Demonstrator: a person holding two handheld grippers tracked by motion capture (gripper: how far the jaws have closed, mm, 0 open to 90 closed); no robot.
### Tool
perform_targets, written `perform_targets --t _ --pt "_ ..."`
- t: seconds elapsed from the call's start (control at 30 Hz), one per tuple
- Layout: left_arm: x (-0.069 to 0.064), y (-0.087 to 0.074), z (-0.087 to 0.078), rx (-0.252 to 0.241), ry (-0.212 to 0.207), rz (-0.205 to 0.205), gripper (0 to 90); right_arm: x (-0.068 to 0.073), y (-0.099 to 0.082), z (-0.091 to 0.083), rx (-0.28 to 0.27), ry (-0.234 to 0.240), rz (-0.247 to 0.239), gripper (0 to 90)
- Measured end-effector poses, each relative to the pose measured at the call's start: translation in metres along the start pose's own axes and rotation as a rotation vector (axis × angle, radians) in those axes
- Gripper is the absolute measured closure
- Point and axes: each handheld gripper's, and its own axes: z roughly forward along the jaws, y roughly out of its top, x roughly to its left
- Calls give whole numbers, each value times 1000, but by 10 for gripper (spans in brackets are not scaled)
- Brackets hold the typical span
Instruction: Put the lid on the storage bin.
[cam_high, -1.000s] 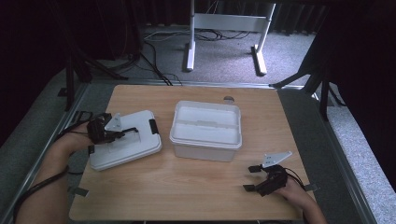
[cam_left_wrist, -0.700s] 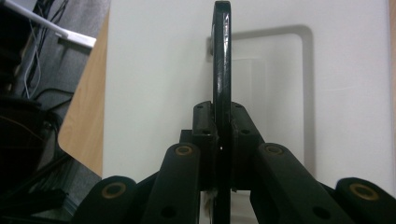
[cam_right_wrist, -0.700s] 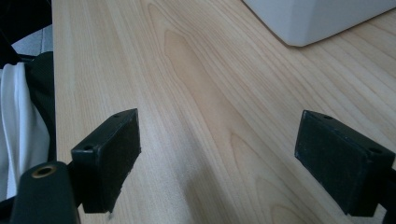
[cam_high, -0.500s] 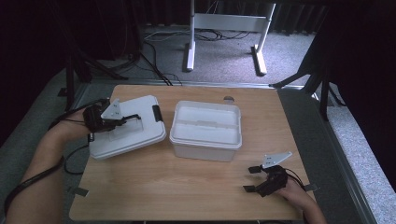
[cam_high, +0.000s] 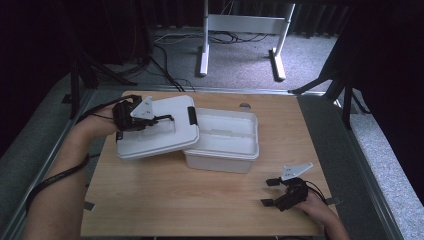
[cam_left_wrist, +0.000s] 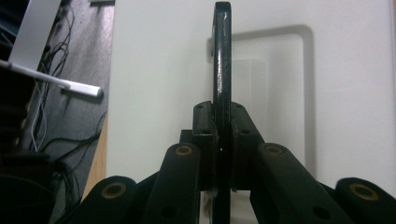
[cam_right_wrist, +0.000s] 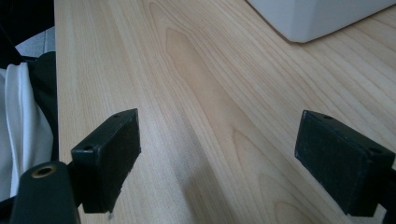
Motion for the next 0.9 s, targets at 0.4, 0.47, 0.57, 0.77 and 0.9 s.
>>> perform_targets --t 0.4,0.47,0.57,0.77,0.9 --pt "1 39 25 -37 -41 46 841 1 -2 -1 -17 1 0 136" --pt "1 45 28 -38 -50 57 841 2 -2 -1 -13 -1 -4 136" --pt "0 54 34 -32 -68 78 841 3 -1 0 -6 -6 -12 136" --pt "0 75 44 -52 -83 112 841 3 -1 1 -5 -15 -15 136" --pt "0 91 51 -57 -109 132 841 5 -2 2 1 -19 -25 136"
